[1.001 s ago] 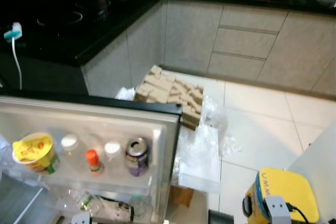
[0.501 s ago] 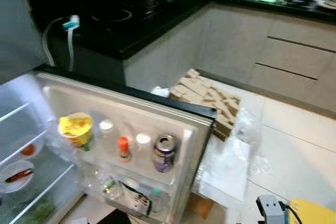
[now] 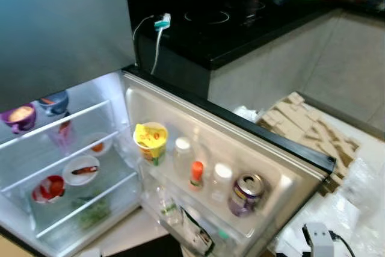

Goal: Restocking fridge

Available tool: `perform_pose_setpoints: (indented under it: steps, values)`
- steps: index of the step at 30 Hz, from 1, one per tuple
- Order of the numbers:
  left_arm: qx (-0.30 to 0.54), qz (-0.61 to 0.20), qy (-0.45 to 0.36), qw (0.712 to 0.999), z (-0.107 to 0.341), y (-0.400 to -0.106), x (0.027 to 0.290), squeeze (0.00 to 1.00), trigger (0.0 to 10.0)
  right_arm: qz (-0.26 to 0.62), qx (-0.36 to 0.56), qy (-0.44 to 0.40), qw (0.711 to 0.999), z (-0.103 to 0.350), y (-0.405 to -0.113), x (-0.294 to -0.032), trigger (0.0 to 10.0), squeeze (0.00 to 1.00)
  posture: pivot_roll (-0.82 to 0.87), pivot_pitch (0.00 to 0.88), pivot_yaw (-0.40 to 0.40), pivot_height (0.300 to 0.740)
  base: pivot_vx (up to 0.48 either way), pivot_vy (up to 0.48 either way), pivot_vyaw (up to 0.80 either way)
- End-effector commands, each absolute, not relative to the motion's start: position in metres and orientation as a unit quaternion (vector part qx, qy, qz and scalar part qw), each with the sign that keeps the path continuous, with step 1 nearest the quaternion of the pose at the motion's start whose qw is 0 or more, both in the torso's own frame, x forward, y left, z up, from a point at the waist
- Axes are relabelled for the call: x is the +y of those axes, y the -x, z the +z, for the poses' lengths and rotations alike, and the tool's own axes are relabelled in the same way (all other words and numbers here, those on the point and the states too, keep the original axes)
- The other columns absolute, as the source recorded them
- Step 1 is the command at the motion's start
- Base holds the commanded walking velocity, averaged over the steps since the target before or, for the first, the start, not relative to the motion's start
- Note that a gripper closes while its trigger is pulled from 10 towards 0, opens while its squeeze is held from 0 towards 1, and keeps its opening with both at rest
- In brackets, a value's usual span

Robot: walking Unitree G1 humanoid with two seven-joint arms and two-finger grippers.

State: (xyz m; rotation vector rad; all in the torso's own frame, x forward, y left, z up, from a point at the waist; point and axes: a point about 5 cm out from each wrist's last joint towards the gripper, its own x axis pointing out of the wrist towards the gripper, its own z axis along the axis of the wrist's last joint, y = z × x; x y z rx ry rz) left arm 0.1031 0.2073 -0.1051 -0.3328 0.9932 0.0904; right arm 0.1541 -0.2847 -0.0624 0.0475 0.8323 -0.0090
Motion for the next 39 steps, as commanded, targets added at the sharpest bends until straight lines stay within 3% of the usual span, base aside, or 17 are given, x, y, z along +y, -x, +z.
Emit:
perform_pose_setpoints:
  steps: [1, 7, 32, 39]
  values:
    - [0.476, 0.044, 0.162, 0.863, -0.105, -0.105, 0.206, 0.0, 10.0, -0.01, 0.423, -0.023, 0.906, -0.067, -0.143, -0.286, 10.0, 0.0, -0.01, 0.0, -0.048, 0.74, 0.0, 0.0, 0.0]
    - [0.487, 0.04, 0.155, 0.859, -0.106, -0.103, 0.204, 0.0, 10.0, -0.011, 0.434, -0.024, 0.901, -0.071, -0.135, -0.284, 10.0, 0.0, -0.01, 0.0, -0.048, 0.74, 0.0, 0.0, 0.0]
    - [0.491, 0.03, 0.144, 0.859, -0.107, -0.105, 0.202, 0.0, 10.0, -0.017, 0.456, -0.027, 0.889, -0.077, -0.122, -0.282, 10.0, 0.0, -0.01, 0.0, -0.05, 0.74, -0.467, 0.0, 0.0]
    - [0.486, 0.032, 0.157, 0.859, -0.106, -0.104, 0.206, 0.0, 10.0, -0.015, 0.455, -0.029, 0.89, -0.077, -0.122, -0.281, 10.0, 0.0, -0.01, 0.0, -0.051, 0.74, 0.0, 0.0, 0.0]
